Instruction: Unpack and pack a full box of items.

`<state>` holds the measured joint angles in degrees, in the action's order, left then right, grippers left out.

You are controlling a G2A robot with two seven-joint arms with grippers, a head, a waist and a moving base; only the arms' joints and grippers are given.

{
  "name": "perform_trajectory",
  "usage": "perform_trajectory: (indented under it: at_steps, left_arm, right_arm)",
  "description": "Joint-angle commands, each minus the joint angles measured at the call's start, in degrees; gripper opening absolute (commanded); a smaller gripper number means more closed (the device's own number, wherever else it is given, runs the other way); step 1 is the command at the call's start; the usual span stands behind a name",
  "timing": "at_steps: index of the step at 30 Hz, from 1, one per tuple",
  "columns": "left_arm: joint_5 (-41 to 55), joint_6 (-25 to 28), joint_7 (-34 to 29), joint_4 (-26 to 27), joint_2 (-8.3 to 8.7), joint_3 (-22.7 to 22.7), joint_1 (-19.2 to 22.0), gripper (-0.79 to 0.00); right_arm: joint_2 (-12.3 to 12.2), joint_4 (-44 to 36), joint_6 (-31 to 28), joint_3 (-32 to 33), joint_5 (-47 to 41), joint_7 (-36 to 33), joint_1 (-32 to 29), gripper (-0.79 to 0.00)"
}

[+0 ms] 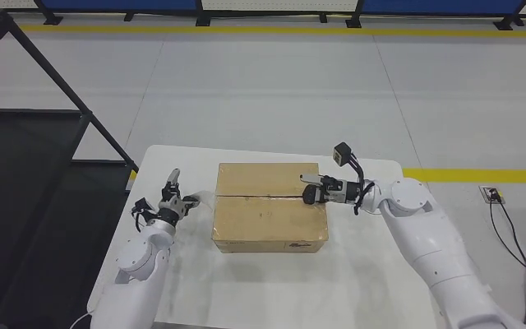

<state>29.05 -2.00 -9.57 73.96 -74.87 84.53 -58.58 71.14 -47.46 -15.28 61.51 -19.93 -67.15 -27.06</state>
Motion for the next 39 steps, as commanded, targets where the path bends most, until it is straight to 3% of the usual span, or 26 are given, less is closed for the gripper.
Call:
perform_trajectory:
  at_steps: [1,13,19,27,39]
  left_arm:
    - [0.2,1.7,0.6,0.8,-0.05,0.3,-0.5,0.0]
    - [-3.5,9.8,4.3,8.7,-0.15,1.3,-4.8,0.0]
    - [-7.0,7.7,4.7,11.3,0.03,1.3,-7.5,0.0]
    - [-4.1,2.3,-4.0,5.9,0.42,1.8,-6.9,0.0]
    - [-2.7,-1.1,-8.4,1.0,0.56,1.2,-4.6,0.0]
  right_arm:
    - [-0.1,-0.2,0.1,0.1,0.0,-0.1,-0.2,0.0]
    - [-0.6,-2.2,0.8,0.6,0.8,0.2,-1.3,0.0]
    - [-0.7,-3.6,1.2,0.7,1.1,0.5,-1.8,0.0]
    - [-0.8,-4.0,1.6,0.5,1.2,0.6,-1.9,0.0]
    - [-0.4,-3.0,2.2,-0.7,1.2,0.6,-0.3,0.0]
